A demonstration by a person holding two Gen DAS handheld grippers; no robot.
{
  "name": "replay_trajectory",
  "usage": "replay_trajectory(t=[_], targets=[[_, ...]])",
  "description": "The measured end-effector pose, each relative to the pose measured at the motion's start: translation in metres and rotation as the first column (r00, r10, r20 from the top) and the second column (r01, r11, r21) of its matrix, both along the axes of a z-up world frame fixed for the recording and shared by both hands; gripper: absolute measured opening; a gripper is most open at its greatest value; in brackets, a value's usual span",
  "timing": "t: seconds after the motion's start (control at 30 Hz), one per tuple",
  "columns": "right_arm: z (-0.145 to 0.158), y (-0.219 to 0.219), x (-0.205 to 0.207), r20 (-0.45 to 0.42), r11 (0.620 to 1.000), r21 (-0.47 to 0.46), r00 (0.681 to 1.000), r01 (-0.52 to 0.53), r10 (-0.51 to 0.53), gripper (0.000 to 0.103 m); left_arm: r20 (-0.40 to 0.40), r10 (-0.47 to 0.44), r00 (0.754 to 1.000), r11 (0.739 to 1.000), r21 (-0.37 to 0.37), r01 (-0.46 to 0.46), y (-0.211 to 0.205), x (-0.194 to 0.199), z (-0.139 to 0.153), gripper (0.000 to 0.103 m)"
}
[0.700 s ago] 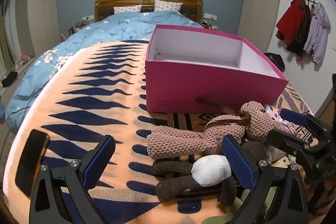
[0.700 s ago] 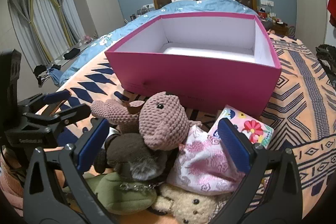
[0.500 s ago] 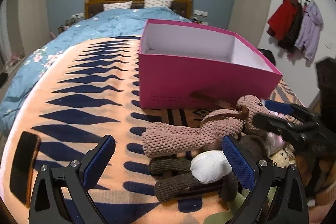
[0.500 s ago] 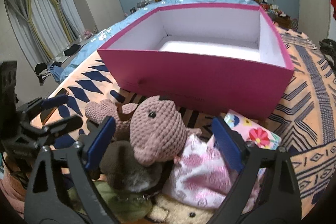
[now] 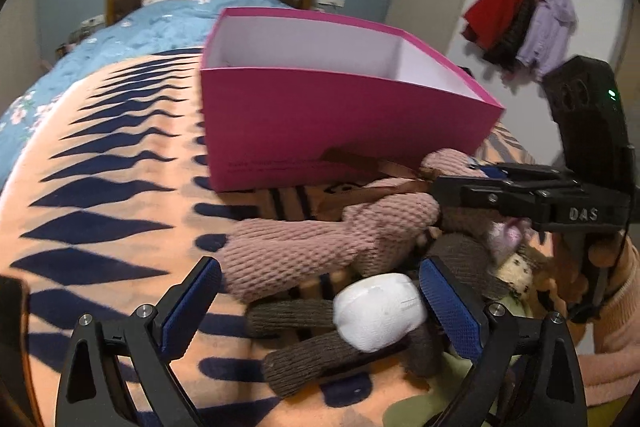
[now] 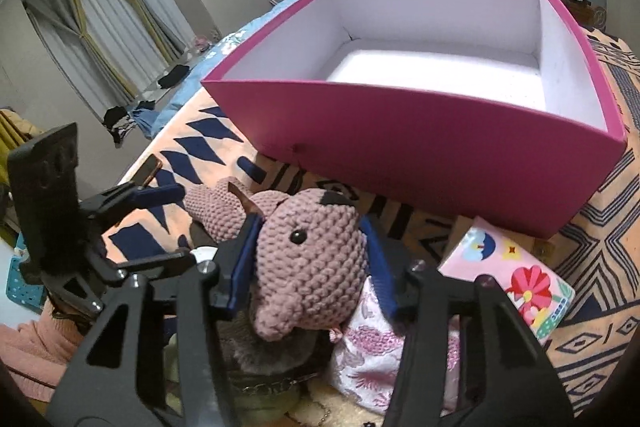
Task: Organize objects
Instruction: 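Grasp the pink knitted toy from the pile with the right gripper, then lift the pink knitted toy into the magenta box and open the right gripper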
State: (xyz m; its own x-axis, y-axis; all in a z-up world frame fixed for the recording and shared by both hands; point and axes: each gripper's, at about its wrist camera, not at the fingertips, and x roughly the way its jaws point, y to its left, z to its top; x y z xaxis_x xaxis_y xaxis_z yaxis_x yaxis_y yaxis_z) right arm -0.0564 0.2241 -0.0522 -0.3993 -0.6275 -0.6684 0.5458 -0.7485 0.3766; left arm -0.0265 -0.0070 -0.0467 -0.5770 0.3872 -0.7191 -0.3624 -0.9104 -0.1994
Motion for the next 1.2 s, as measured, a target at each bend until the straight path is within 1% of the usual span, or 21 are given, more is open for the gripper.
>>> replay_trajectory(t=[0.07,0.13,0.17,0.23,0.27,0.3,0.33,0.4,0.47,0.5,0.6,0.67,0.8,0.87,0.93,1.0,1.03,1.13,1.2], targets=[[0.002,0.003,0.0,0.001,1.0,-0.027,1.0,0.003,-0.003,0.052,-0.013,-0.017,1.0,1.0,-0.021,0.016,0.004,0.001,0.001,0.101],[0.007,0.007,0.0,-0.006,0.997,-0.074,1.0,0.006,-0.006,0.052,-0.02,-0.033,0.999,0.999,-0.039,0.032,0.007,0.0,0.002,0.097],[0.011,0.009,0.0,-0.013,0.996,-0.091,1.0,0.007,-0.009,0.052,-0.014,-0.039,0.999,0.999,-0.038,0.038,0.007,-0.001,0.003,0.094],[0.02,0.014,0.0,-0.023,0.992,-0.127,1.0,0.013,-0.016,0.052,-0.007,-0.044,0.999,0.998,-0.034,0.044,0.004,-0.003,0.005,0.086],[0.025,0.016,0.001,-0.031,0.99,-0.143,0.999,0.013,-0.018,0.052,-0.005,-0.049,0.999,0.998,-0.026,0.049,0.003,-0.004,0.005,0.08],[0.03,0.018,0.002,-0.041,0.987,-0.161,0.999,0.012,-0.018,0.052,0.003,-0.057,0.998,0.998,-0.006,0.057,0.002,-0.005,0.007,0.071],[0.038,0.02,0.003,-0.057,0.985,-0.173,0.998,0.003,-0.013,0.052,0.01,-0.066,0.998,0.998,0.015,0.066,0.0,-0.006,0.009,0.067],[0.048,0.02,0.005,-0.082,0.983,-0.184,0.997,-0.007,-0.008,0.052,0.008,-0.077,0.997,0.996,0.05,0.076,-0.001,-0.009,0.017,0.054],[0.058,0.016,0.005,-0.102,0.981,-0.191,0.995,-0.023,0.003,0.052,-0.01,-0.076,0.997,0.995,0.066,0.077,-0.001,-0.013,0.027,0.048],[0.064,0.014,0.004,-0.116,0.98,-0.195,0.993,-0.03,0.007,0.052,-0.023,-0.069,0.997,0.996,0.063,0.07,-0.001,-0.015,0.034,0.046],[0.078,0.013,-0.002,-0.153,0.976,-0.214,0.988,-0.037,0.004,0.052,-0.069,-0.051,0.996,0.998,0.035,0.053,0.002,-0.024,0.054,0.043],[0.093,0.015,-0.009,-0.18,0.972,-0.231,0.984,-0.043,0.001,0.052,-0.089,-0.043,0.995,0.998,0.03,0.046,0.002,-0.031,0.069,0.042],[0.116,0.011,-0.028,-0.239,0.969,-0.24,0.971,-0.054,-0.006,0.052,-0.149,-0.028,0.988,0.999,-0.026,0.025,0.007,-0.054,0.098,0.042],[0.12,0.007,-0.04,-0.253,0.971,-0.234,0.967,-0.049,-0.012,0.052,-0.154,-0.022,0.988,0.998,-0.06,0.013,0.01,-0.068,0.101,0.042],[0.118,0.0,-0.055,-0.253,0.977,-0.209,0.967,-0.038,-0.017,0.052,-0.135,-0.016,0.991,0.996,-0.084,0.005,0.011,-0.084,0.1,0.042],[0.113,-0.002,-0.069,-0.231,0.982,-0.187,0.973,-0.035,-0.009,0.052,-0.104,-0.005,0.995,0.994,-0.113,-0.006,0.012,-0.101,0.092,0.041],[0.107,-0.006,-0.077,-0.218,0.985,-0.17,0.976,-0.03,-0.008,0.052,-0.075,-0.005,0.997,0.992,-0.127,-0.005,0.013,-0.113,0.084,0.041],[0.082,-0.008,-0.099,-0.139,0.989,-0.143,0.99,-0.031,0.011,0.052,-0.014,0.002,1.0,0.986,-0.167,-0.004,0.015,-0.132,0.065,0.041],[0.063,-0.007,-0.112,-0.08,0.99,-0.135,0.996,-0.042,0.031,0.052,0.023,0.006,1.0,0.983,-0.186,-0.001,0.016,-0.136,0.051,0.04]])
